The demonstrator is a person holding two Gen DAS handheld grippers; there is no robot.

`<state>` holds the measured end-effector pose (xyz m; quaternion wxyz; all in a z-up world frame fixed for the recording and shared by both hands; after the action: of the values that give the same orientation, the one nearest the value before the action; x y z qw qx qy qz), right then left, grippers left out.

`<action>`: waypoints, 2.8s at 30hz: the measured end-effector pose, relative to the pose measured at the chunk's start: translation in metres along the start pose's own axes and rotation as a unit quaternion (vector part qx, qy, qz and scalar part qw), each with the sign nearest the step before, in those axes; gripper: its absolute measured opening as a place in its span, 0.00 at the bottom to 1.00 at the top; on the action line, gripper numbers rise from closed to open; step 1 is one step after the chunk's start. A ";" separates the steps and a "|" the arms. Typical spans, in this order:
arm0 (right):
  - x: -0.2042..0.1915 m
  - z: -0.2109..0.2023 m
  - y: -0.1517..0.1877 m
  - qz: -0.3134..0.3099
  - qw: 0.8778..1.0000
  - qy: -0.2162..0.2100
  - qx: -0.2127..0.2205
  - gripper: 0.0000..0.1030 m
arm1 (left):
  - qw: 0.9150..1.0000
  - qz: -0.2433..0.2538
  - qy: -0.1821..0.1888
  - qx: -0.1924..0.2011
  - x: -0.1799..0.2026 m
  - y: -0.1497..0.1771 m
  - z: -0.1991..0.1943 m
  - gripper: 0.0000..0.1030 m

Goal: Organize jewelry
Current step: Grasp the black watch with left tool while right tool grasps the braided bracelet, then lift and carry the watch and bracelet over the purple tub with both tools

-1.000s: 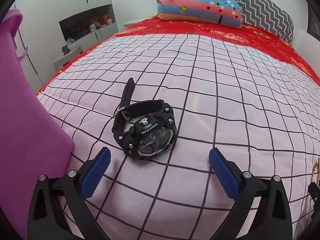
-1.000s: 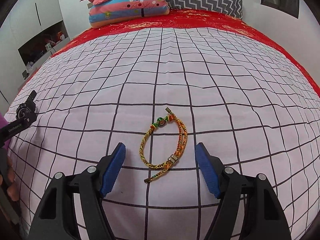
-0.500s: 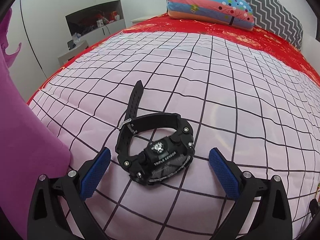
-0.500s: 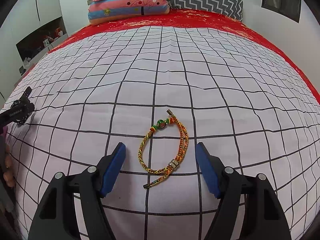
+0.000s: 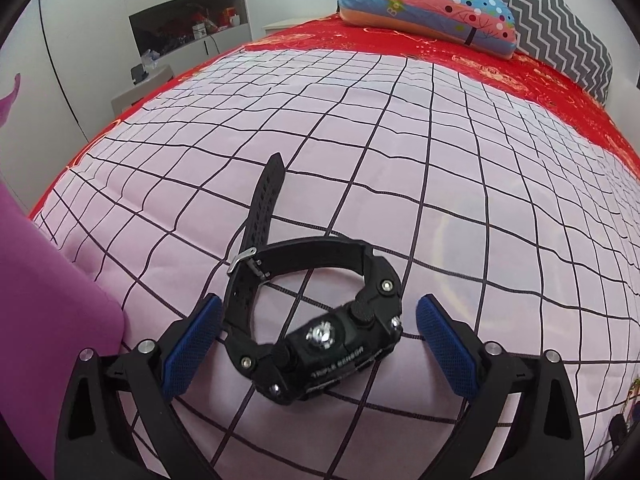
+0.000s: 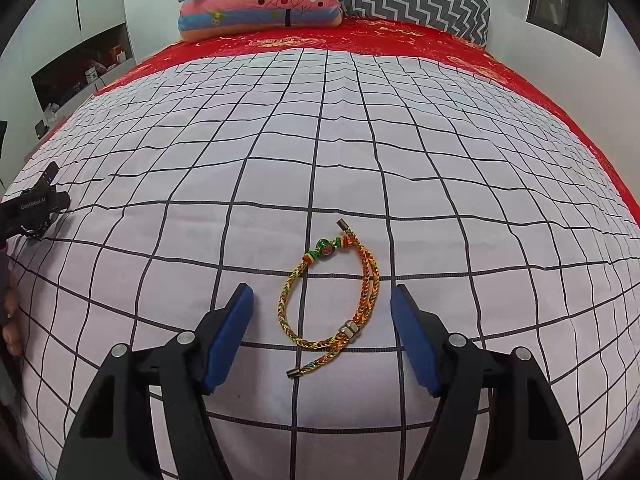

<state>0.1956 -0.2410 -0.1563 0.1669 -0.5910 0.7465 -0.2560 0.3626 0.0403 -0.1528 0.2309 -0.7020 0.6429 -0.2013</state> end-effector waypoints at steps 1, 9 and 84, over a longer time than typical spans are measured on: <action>-0.001 0.000 0.000 -0.003 1.000 -0.001 0.000 0.63 | 1.000 -0.001 0.004 0.000 0.000 -0.001 0.000 0.83; -0.016 -0.002 0.001 -0.037 0.999 -0.006 0.001 0.26 | 1.000 0.001 0.015 0.009 0.002 -0.003 -0.003 0.63; -0.358 -0.304 -0.020 -0.209 0.899 -0.372 0.101 0.06 | 0.986 -0.116 -0.027 0.114 -0.273 0.064 -0.307 0.63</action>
<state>0.1320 0.1585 0.0838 0.4344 -0.7655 0.4591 -0.1204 0.1072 0.2873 0.0631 0.3012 -0.7464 0.5234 -0.2798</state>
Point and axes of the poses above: each gripper's, at about its wrist camera, not at the fingertips, and z roughly the way its jaws point, x to its right, y to its underside, the point moved 6 cm from there along z, roughly the way its jaws point, and after that the axes turned 3 degrees about -z, right-handed, at the moved point
